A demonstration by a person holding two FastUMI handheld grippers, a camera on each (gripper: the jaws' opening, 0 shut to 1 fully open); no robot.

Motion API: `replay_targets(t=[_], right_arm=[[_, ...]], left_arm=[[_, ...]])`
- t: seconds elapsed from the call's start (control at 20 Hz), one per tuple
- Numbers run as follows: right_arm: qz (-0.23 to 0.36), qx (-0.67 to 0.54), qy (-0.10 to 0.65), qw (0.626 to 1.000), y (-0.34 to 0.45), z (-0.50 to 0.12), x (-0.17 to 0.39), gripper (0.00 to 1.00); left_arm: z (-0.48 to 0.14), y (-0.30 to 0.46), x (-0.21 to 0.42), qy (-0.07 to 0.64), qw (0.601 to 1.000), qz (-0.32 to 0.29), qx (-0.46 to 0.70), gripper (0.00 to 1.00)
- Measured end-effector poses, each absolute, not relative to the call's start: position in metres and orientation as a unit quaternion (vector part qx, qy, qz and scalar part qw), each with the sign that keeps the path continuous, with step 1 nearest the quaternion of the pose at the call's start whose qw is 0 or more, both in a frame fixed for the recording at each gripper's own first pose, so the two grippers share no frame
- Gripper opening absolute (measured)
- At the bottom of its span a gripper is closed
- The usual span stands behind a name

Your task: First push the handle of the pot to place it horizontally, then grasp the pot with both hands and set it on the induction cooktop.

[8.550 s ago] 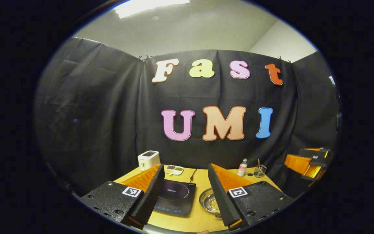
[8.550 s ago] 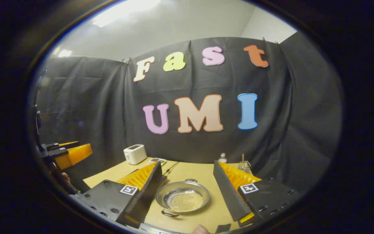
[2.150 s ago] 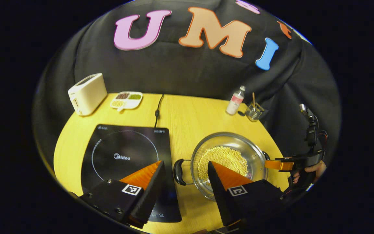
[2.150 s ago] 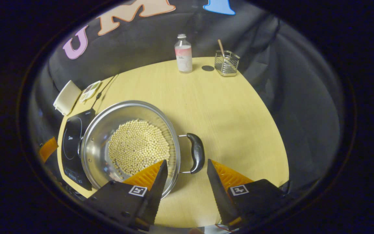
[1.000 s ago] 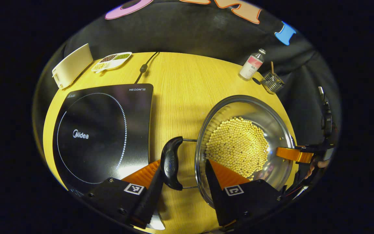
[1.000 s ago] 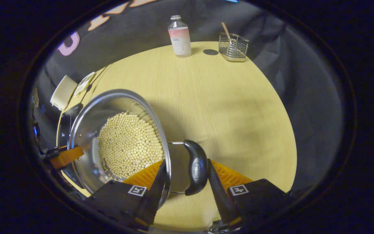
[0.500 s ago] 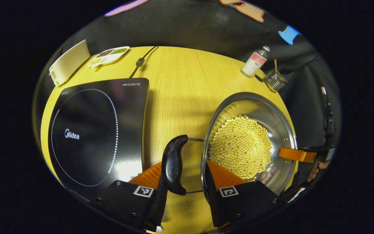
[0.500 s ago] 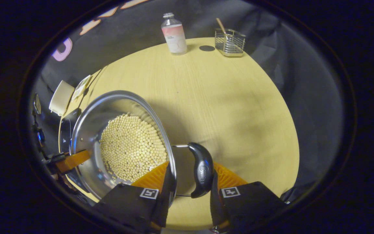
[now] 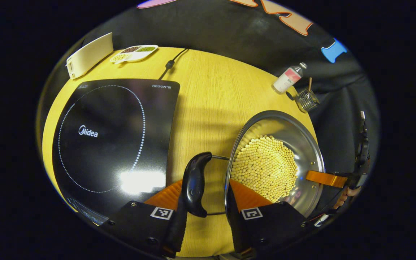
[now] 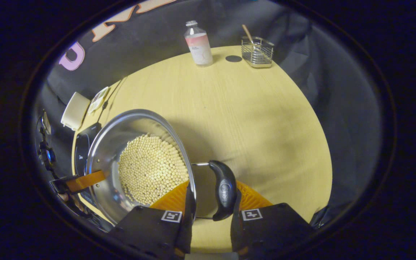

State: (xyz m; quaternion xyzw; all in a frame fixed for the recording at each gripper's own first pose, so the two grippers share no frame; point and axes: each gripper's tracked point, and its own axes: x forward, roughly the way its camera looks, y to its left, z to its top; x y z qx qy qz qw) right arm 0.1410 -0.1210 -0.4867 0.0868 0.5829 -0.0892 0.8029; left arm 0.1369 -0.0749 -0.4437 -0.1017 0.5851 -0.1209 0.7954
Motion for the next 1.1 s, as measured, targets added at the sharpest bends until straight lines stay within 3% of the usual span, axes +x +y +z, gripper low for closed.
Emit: replay_targets(t=[0.25,0.3,0.35,0.5,0.55,0.6,0.65,0.7,1.1], right_arm=[[-0.067,0.093,0.576,0.809,-0.098,-0.466,0.145,0.45],[-0.062,0.095,0.576,0.810,-0.091,-0.462,0.146,0.37],[-0.057,0.095,0.575,0.811,-0.085,-0.460,0.146,0.45],[-0.035,0.091,0.572,0.815,-0.062,-0.454,0.151,0.45],[-0.028,0.094,0.570,0.816,-0.052,-0.452,0.153,0.37],[-0.020,0.099,0.570,0.815,-0.043,-0.451,0.154,0.45],[-0.016,0.103,0.569,0.816,-0.035,-0.450,0.154,0.37],[-0.013,0.104,0.566,0.818,-0.027,-0.448,0.156,0.37],[-0.040,0.088,0.553,0.828,0.046,-0.445,0.173,0.36]], left_arm=[[-0.414,-0.053,0.134,0.578,0.801,-0.108,-0.108,0.54],[-0.410,-0.047,0.134,0.575,0.804,-0.104,-0.109,0.54],[-0.405,-0.041,0.135,0.572,0.807,-0.100,-0.108,0.54],[-0.398,-0.016,0.137,0.569,0.811,-0.082,-0.111,0.54],[-0.394,-0.008,0.137,0.568,0.812,-0.077,-0.111,0.54],[-0.390,-0.001,0.135,0.567,0.813,-0.073,-0.112,0.54],[-0.386,0.007,0.137,0.562,0.816,-0.071,-0.114,0.54],[-0.377,0.011,0.132,0.558,0.819,-0.071,-0.117,0.54],[-0.382,0.081,0.159,0.557,0.814,-0.102,-0.130,0.54]])
